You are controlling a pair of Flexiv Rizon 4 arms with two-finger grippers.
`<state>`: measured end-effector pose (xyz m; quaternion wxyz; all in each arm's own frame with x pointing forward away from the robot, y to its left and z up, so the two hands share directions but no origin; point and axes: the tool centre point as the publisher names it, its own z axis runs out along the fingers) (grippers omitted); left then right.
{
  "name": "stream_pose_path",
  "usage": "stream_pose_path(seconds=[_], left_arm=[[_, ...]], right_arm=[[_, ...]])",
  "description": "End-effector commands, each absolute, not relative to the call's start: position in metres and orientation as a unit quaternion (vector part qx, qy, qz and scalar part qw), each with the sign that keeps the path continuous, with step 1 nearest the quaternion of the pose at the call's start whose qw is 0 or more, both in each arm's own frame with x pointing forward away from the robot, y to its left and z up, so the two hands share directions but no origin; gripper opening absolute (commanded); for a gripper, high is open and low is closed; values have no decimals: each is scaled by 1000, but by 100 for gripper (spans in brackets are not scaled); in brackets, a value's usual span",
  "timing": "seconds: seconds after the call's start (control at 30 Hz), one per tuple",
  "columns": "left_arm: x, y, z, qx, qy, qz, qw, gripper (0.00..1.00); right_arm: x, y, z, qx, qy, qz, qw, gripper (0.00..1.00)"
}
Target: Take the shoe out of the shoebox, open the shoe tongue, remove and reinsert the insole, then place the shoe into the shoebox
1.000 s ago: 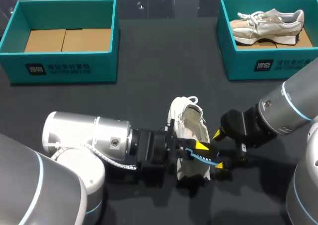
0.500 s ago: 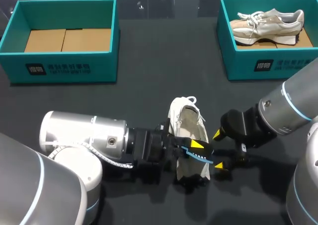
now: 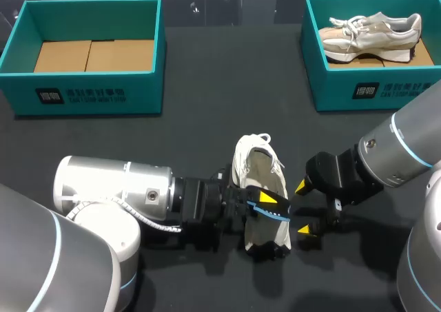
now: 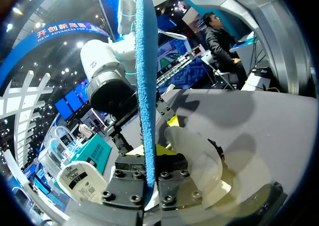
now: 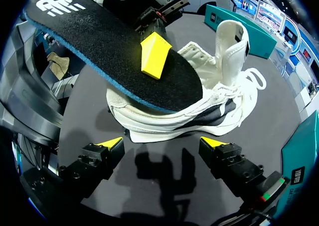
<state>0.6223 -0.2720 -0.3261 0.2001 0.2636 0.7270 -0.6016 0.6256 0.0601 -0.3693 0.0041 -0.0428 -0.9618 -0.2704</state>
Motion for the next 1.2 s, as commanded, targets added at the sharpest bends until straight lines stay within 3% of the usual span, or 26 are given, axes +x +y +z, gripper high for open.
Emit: stream_pose_path(seconds=[0.03, 0.8, 0.9, 0.97, 1.2], left_arm=[[629, -275, -332, 266, 732, -596, 197, 0], [638, -274, -343, 260, 749, -575, 203, 0], [636, -274, -340, 260, 748, -576, 203, 18], [634, -274, -337, 259, 747, -578, 203, 24], [629, -273, -328, 258, 741, -583, 209, 24]], right_arm=[[625, 62, -370, -43, -962, -269, 3, 100], [625, 62, -370, -43, -962, -269, 3, 100], [625, 62, -370, -43, -962, -269, 3, 100], [625, 62, -370, -43, -962, -269, 3, 100], [625, 62, -370, -43, -962, -269, 3, 100]])
